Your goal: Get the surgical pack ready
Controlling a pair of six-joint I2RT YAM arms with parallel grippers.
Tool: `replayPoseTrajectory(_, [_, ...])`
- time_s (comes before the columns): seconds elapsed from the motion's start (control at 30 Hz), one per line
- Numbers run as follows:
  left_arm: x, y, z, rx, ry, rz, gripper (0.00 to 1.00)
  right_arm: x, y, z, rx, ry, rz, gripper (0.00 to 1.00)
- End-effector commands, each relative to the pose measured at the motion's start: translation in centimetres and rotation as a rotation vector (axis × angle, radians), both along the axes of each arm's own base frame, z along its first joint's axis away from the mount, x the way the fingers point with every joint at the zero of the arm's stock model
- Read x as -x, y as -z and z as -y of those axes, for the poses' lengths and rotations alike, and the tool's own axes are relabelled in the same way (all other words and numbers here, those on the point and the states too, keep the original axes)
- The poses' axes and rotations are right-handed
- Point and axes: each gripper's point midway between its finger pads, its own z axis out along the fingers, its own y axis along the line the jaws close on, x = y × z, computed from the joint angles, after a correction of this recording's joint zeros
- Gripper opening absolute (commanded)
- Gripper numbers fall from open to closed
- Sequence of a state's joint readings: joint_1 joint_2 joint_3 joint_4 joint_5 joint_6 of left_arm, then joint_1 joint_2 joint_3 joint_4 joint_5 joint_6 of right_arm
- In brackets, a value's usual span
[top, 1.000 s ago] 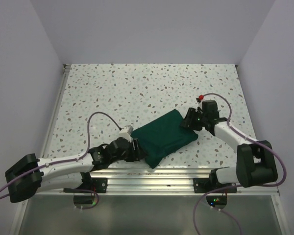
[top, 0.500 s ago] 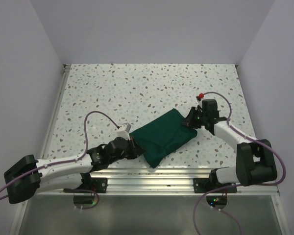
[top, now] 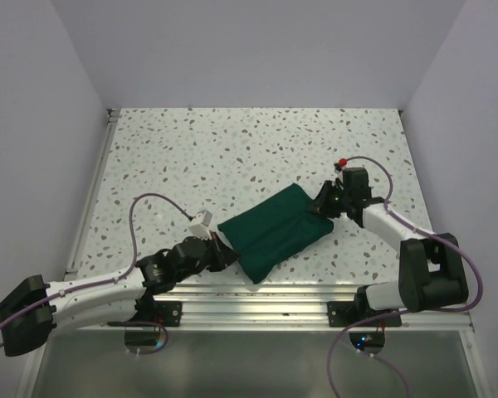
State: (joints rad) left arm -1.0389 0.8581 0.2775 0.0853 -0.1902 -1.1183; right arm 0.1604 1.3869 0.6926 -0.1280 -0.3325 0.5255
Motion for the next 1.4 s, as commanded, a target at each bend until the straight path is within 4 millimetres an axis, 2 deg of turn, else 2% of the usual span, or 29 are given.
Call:
replayPoseTrajectory(0.0, [0.5, 1.5, -0.6, -0.062, 0.018, -0.025, 0.02, -2.2, -0.5, 2.2, 0.054, 0.087, 0.057, 0.2])
replayPoseTrajectory(0.03, [0.4, 1.8, -0.4, -0.081, 0.027, -0.032, 0.21, -2.2, -0.6, 1.9, 0.041, 0.078, 0.059, 0.27])
replayPoseTrajectory(0.1, [0.6, 2.0, 0.1, -0.094, 0.053, -0.042, 0.34, -2.0, -0.9, 1.7, 0.03, 0.069, 0.067, 0.43])
replayPoseTrajectory(0.17, [0.9, 2.2, 0.5, -0.093, 0.08, -0.044, 0.45, -1.8, -1.3, 1.7, 0.026, 0.062, 0.075, 0.52])
replayPoseTrajectory(0.27, [1.4, 2.4, 0.5, -0.095, 0.09, -0.028, 0.52, -1.1, -1.8, 2.3, 0.053, 0.075, 0.084, 0.64])
replayPoseTrajectory(0.3, [1.5, 2.4, 0.4, -0.102, 0.092, -0.02, 0.53, -0.9, -2.4, 2.6, 0.068, 0.081, 0.107, 0.64])
replayPoseTrajectory(0.33, [2.1, 2.2, 0.5, -0.115, 0.108, -0.014, 0.55, -0.3, -2.2, 3.1, 0.09, 0.094, 0.091, 0.65])
replayPoseTrajectory(0.47, [2.4, 2.1, -0.5, -0.21, 0.076, 0.016, 0.58, 0.9, -2.8, 5.4, 0.191, 0.167, 0.083, 0.65])
replayPoseTrajectory(0.57, [2.1, 0.9, -1.4, -0.292, 0.046, 0.054, 0.61, 2.0, -3.1, 7.2, 0.262, 0.234, 0.052, 0.67])
replayPoseTrajectory(0.67, [1.3, -1.2, -2.4, -0.387, 0.021, 0.106, 0.67, 3.3, -3.8, 8.2, 0.292, 0.288, 0.029, 0.99])
replayPoseTrajectory(0.77, [0.8, -3.3, -2.3, -0.463, 0.062, 0.154, 0.81, 4.4, -4.3, 7.9, 0.248, 0.32, -0.003, 0.99])
replayPoseTrajectory(0.8, [0.6, -4.9, -1.4, -0.459, 0.088, 0.176, 0.87, 4.5, -4.7, 7.7, 0.225, 0.349, -0.017, 0.99])
replayPoseTrajectory(0.83, [0.7, -4.7, -1.0, -0.512, 0.131, 0.186, 0.97, 5.1, -4.5, 7.5, 0.215, 0.354, -0.047, 0.99])
replayPoseTrajectory(0.9, [0.5, -5.7, 0.2, -0.575, 0.169, 0.229, 1.0, 5.6, -4.9, 7.2, 0.188, 0.385, -0.075, 0.99])
replayPoseTrajectory(0.97, [0.4, -6.3, 1.0, -0.629, 0.198, 0.274, 1.0, 5.9, -5.5, 6.3, 0.154, 0.403, -0.077, 0.99])
replayPoseTrajectory(1.13, [0.4, -7.0, 5.1, -0.702, 0.346, 0.378, 1.0, 6.4, -5.8, 3.5, 0.114, 0.423, -0.062, 0.99])
replayPoseTrajectory(1.23, [0.5, -6.7, 7.1, -0.742, 0.419, 0.427, 1.0, 6.1, -5.1, 2.1, 0.071, 0.43, -0.075, 0.99])
replayPoseTrajectory(1.37, [0.5, -5.8, 8.8, -0.766, 0.487, 0.471, 1.0, 5.9, -3.4, 1.5, 0.081, 0.456, -0.118, 0.98])
